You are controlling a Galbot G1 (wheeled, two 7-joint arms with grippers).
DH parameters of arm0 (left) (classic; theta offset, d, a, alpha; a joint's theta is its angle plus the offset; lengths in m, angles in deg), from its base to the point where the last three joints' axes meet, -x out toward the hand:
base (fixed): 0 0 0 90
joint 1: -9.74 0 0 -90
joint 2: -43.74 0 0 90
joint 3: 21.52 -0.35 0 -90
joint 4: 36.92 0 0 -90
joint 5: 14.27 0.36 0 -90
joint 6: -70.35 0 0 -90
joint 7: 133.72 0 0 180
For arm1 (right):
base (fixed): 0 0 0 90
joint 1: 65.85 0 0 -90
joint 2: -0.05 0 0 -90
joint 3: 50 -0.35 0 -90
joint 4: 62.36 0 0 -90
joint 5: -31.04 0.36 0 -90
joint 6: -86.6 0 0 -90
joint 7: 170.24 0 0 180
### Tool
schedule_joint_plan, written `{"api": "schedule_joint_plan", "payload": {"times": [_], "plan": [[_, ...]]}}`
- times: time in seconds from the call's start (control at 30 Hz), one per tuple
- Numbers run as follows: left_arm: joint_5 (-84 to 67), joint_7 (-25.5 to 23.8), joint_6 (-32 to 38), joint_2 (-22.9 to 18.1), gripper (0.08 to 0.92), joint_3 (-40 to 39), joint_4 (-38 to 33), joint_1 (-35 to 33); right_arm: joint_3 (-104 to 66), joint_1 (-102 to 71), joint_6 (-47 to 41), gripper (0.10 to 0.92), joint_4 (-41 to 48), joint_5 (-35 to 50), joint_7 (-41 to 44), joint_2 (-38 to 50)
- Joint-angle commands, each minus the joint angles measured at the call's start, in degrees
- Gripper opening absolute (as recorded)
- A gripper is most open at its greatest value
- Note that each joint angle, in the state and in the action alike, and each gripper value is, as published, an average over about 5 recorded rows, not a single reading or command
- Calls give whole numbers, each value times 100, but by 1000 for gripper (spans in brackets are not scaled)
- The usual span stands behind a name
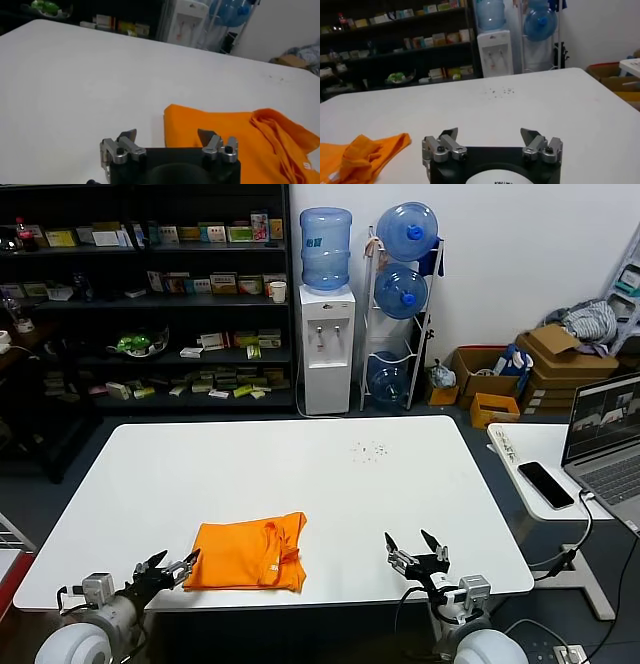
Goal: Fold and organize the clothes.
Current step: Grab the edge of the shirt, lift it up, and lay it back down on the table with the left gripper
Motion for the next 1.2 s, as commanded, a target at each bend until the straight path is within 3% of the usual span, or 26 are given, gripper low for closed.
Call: {"api": "schedule_joint_plan", "payload": {"times": [0.03,0.17,0.27,0.73,0.93,1.07,1.2], "plan": [[-98,-83,-80,-200,823,-657,566,814,-9,2,-9,823,-2,-16,-18,-16],[22,46,-109,-199,818,-771,537,797,-51,-20,-6,823,-14,-11,-33,7],[121,107,-115,-160,767,-769,489,727,-67,-26,3,823,-5,-8,-36,16],[467,226,201,-285,360,-594,36,346,1,44,16,823,48,11,-117,-20],[616,426,198,-320,187,-433,-573,146,-13,69,42,823,68,22,-139,-14],[751,847,-165,-136,104,-254,-1326,76,-2,146,81,823,137,40,-154,-25],[781,1330,-740,365,94,10,-1825,101,58,270,135,823,230,57,-160,-41]]}}
